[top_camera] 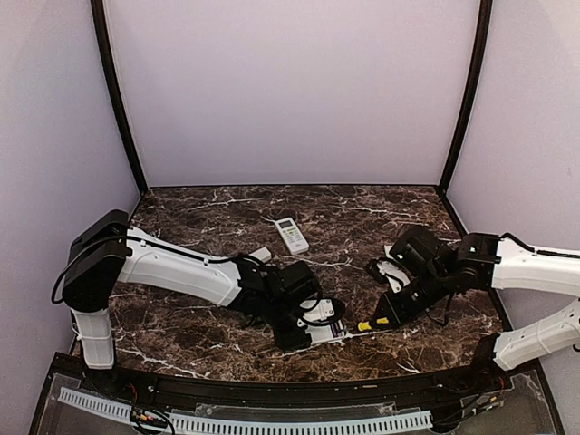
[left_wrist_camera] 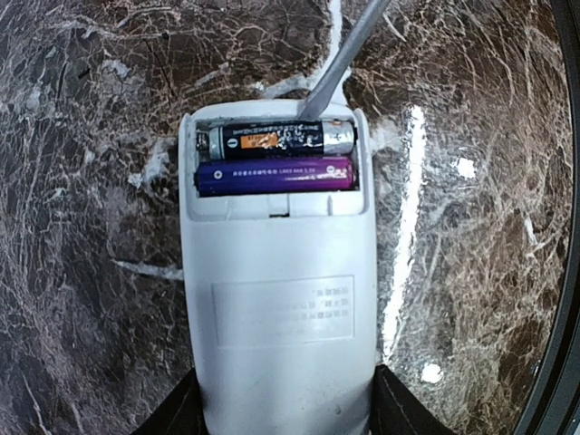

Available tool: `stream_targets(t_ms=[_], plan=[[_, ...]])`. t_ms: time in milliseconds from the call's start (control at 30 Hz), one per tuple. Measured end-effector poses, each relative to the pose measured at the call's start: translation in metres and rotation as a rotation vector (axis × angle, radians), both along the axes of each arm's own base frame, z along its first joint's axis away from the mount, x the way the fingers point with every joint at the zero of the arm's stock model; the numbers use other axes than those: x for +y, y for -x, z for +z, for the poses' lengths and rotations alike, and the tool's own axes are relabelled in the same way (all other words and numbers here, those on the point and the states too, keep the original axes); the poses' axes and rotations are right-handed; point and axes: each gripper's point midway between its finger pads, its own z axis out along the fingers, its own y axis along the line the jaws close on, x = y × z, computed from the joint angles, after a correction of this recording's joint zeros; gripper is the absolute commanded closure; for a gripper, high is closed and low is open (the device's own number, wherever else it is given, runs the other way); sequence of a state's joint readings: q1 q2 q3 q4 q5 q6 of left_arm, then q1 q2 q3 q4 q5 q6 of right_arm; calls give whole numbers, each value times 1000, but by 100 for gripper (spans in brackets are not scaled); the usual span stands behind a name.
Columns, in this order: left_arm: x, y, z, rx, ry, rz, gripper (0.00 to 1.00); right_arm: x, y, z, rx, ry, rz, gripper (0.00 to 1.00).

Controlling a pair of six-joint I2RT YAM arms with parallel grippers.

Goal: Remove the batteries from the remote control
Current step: Adjust the remote control without the battery cover at the center of the board.

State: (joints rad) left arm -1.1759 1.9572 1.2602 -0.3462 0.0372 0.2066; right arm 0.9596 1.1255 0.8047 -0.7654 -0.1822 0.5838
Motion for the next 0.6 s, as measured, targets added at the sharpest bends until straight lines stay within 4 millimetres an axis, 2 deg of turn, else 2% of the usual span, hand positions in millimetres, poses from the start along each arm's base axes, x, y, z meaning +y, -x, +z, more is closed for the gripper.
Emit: stream_targets(t_ms=[600], plan=[[-1,2,2,-82,-29,-44,63,9,-3,3,-17,126,28,100]])
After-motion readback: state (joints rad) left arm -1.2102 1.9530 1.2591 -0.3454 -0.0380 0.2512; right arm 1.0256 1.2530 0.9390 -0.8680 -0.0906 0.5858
